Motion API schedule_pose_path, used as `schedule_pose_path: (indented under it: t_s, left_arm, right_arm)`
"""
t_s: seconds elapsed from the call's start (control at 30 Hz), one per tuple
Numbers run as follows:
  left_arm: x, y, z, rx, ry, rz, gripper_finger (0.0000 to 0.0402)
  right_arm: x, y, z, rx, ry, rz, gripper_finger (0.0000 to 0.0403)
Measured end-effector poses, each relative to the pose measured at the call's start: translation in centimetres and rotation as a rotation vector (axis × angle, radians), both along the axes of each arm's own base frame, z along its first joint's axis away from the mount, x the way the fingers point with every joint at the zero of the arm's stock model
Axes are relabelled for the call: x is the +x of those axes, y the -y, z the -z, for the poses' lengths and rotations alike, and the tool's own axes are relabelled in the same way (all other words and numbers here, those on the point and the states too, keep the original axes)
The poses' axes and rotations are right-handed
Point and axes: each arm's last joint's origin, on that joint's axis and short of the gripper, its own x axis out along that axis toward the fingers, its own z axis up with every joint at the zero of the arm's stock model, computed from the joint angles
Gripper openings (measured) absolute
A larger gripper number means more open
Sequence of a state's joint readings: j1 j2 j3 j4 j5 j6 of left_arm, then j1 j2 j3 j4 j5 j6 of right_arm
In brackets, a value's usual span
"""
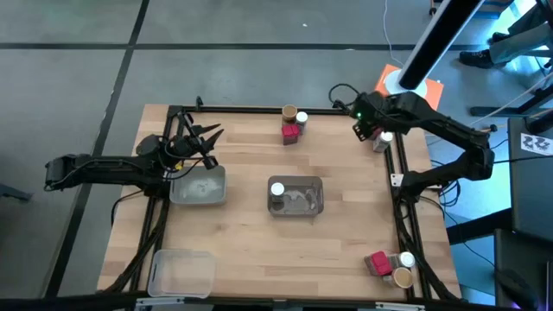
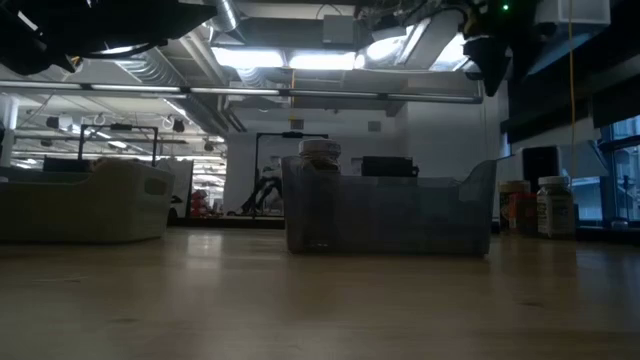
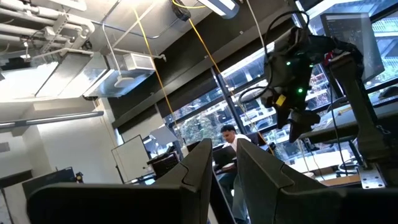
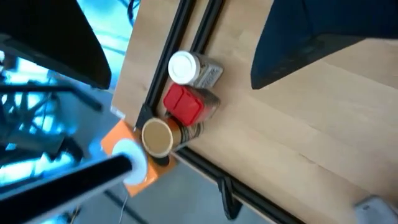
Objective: Sort spices by type
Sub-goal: Put the top right white seasoning bottle into the black bin
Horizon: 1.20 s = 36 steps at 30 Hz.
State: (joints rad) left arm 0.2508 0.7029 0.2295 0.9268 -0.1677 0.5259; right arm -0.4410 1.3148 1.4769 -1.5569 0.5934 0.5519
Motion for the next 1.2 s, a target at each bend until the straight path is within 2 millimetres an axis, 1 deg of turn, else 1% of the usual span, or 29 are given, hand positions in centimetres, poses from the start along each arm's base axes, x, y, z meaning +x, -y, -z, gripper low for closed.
schedule_pose_path:
  t_s: [0.17, 0.43, 0.6, 0.83, 0.9, 1.0, 1.2]
  left_arm:
    - [0.0, 0.0, 0.0, -0.001, 0.0, 0.001, 0.0068]
    - [0.0, 0.0, 0.0, 0.004, -0.002, -0.002, 0.0068]
    - [0.0, 0.0, 0.0, 0.004, -0.002, -0.002, 0.0068]
    - [0.0, 0.0, 0.0, 0.004, -0.003, -0.002, 0.0068]
    - [0.0, 0.0, 0.0, 0.004, -0.003, -0.002, 0.0068]
    - [0.0, 0.0, 0.0, 0.004, -0.003, -0.002, 0.0068]
    - [0.0, 0.0, 0.0, 0.004, -0.004, -0.002, 0.0068]
  right_arm:
    - [-0.6, 1.3, 0.2, 0.059, 0.006, 0.053, 0.0353]
    - [-0.2, 1.6, 0.4, 0.055, 0.012, 0.031, 0.0355]
    - [-0.1, 2.6, 1.0, 0.054, -0.039, 0.112, 0.0348]
    - [1.1, 3.4, 2.4, 0.082, -0.077, 0.152, 0.0341]
    - [1.5, 3.7, 2.8, 0.095, -0.084, 0.163, 0.0341]
    - [1.2, 4.1, 3.7, 0.123, -0.097, 0.205, 0.0341]
    - [-0.4, 4.9, 7.3, 0.213, -0.21, 0.284, 0.0341]
